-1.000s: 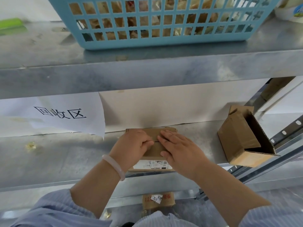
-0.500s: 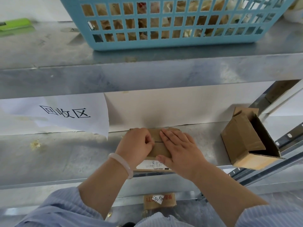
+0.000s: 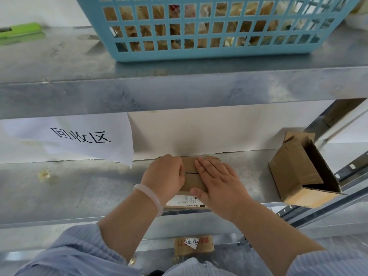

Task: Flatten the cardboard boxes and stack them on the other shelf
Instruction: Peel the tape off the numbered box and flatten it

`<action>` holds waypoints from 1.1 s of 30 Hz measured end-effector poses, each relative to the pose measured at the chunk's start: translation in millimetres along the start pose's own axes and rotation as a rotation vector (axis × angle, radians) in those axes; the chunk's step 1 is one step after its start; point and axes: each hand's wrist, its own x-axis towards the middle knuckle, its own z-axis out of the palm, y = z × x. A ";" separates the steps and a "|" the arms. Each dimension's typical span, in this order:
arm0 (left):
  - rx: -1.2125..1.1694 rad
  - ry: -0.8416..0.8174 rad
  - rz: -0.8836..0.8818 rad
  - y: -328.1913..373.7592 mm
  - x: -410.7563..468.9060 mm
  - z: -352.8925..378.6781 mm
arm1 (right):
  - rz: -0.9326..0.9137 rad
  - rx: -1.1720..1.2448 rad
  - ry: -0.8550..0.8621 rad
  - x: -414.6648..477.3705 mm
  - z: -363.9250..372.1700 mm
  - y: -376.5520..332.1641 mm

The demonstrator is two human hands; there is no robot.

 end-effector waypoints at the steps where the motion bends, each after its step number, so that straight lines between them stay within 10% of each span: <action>1: 0.018 0.030 0.013 -3.4 -1.4 -2.3 | 0.002 0.000 0.000 0.0 0.0 0.3; 6: 0.162 0.222 0.126 -28.3 -11.5 -10.1 | 0.007 -0.001 -0.005 2.4 -0.1 -0.9; 17: -0.268 -0.066 0.087 -32.8 -8.5 -8.2 | 0.075 -0.049 0.038 13.3 -6.2 -18.5; 33: 0.040 0.048 -0.034 -20.3 -4.0 -6.3 | 0.126 -0.059 0.052 8.9 -1.4 -20.4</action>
